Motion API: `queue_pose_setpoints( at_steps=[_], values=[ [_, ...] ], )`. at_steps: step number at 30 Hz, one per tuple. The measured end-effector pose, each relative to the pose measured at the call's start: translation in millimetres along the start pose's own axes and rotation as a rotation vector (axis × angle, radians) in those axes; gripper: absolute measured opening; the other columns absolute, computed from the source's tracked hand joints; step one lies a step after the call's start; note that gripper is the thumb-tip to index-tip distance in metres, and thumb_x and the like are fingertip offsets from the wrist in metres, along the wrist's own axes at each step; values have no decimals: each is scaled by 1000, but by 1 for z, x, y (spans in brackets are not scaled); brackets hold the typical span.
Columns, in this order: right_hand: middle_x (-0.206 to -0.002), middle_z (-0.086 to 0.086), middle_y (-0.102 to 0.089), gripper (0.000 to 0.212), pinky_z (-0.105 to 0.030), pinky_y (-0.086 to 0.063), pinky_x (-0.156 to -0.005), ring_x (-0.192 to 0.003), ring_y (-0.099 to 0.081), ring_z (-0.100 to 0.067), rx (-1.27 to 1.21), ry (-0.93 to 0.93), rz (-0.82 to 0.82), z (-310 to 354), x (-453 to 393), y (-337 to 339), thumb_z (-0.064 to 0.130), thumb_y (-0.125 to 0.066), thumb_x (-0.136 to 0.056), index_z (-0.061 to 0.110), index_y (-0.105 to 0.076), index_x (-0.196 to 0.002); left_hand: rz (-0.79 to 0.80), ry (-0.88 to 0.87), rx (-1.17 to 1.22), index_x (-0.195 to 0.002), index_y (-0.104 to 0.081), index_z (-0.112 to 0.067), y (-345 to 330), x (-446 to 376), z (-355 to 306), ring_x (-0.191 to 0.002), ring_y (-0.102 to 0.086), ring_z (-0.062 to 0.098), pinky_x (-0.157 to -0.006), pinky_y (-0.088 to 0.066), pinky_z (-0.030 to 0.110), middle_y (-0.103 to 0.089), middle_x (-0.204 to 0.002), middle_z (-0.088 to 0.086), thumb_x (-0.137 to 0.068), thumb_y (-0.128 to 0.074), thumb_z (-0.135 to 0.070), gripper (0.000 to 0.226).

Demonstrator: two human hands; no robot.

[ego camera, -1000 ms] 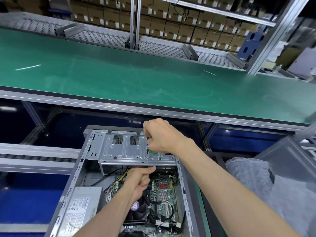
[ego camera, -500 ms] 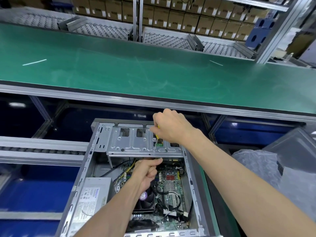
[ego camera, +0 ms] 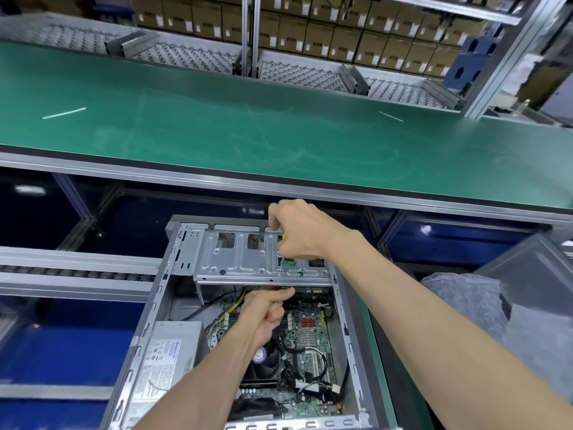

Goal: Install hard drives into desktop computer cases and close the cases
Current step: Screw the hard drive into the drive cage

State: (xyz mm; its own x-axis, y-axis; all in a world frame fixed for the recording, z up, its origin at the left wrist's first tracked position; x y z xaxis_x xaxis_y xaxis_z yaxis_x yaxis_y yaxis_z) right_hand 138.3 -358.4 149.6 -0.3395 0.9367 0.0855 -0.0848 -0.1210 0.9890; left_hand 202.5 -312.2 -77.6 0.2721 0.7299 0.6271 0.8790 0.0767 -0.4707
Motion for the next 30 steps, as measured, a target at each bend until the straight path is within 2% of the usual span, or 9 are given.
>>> queue_pose_setpoints(
  at_steps=[3, 7, 12, 14, 17, 22, 25, 27, 30],
  values=[
    [-93, -5, -53, 21, -41, -55, -69, -85, -57, -29, -26, -23, -5, -5, 1, 0, 9, -62, -78, 14, -58, -98, 12, -3, -14, -93, -72, 10, -2, 2, -2, -40, -15, 11, -41, -13, 22, -22, -44, -5, -64, -86, -4, 35],
    [-78, -1, -43, 19, -37, -39, -61, -78, -54, -32, 88, -47, -100, -6, 1, -1, 29, -57, -95, 11, -54, -91, 9, -4, -1, -95, -71, 10, 0, 0, -1, -39, -15, 10, -37, -15, 21, -21, -44, -6, -70, -84, -1, 30],
    [-89, -2, -47, 21, -33, -39, -61, -81, -52, -28, -47, 16, -20, 2, 3, 0, 11, -61, -78, 16, -50, -95, 22, -12, 5, -103, -68, 13, 0, -2, 0, -39, -15, 10, -34, -18, 21, -22, -45, -6, -66, -86, -3, 44],
    [-82, -1, -43, 11, -36, -42, -64, -82, -53, -31, -8, -22, -57, -2, 2, 0, 17, -61, -88, 13, -52, -92, 32, -14, -1, -95, -72, 10, -1, -2, 0, -38, -15, 10, -34, -18, 21, -21, -45, -6, -59, -88, -6, 42],
    [-74, 1, -40, 25, -37, -39, -62, -76, -53, -30, 104, -55, -115, -6, 1, 1, 35, -59, -95, 14, -48, -86, 34, -13, -2, -90, -72, 11, -1, -2, -1, -38, -15, 10, -34, -19, 21, -21, -44, -6, -59, -88, -6, 39],
    [-94, -4, -54, 26, -40, -53, -66, -84, -57, -27, -76, -15, 16, -7, 3, -1, 8, -62, -77, 17, -51, -99, 35, -19, 9, -97, -72, 11, -1, -1, -1, -38, -15, 10, -34, -19, 20, -21, -45, -6, -56, -88, -7, 48],
    [-85, -2, -44, 12, -38, -45, -65, -82, -52, -30, 7, -56, -68, -8, 1, -1, 22, -61, -92, 12, -55, -95, 37, -19, 6, -93, -74, 9, -2, 0, -2, -39, -14, 11, -34, -20, 20, -20, -45, -5, -53, -88, -8, 45],
    [-79, 0, -41, 22, -36, -37, -62, -77, -49, -30, 63, -55, -103, -4, 0, 0, 33, -58, -97, 12, -51, -91, 41, -20, 7, -95, -74, 10, -2, 0, -2, -39, -14, 11, -34, -20, 20, -20, -45, -6, -53, -87, -8, 47],
    [-86, -2, -49, 21, -33, -34, -56, -76, -51, -27, 37, 13, -67, 6, -1, 2, 20, -64, -82, 13, -51, -96, 32, -23, 10, -99, -71, 12, -2, 0, -1, -40, -13, 11, -35, -17, 21, -20, -45, -6, -54, -88, -8, 52]
  ],
)
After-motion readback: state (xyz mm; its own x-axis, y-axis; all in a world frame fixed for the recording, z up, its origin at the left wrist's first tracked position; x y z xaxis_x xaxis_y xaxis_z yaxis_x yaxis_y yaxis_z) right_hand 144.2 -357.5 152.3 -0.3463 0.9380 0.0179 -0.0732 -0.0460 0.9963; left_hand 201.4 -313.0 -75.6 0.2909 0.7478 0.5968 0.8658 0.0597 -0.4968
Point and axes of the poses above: each hand's wrist, its own x-axis away from the middle knuckle, its own y-axis out of the back of the hand, z = x × y, the point moved 6 cm from there along -x, towards the middle knuckle
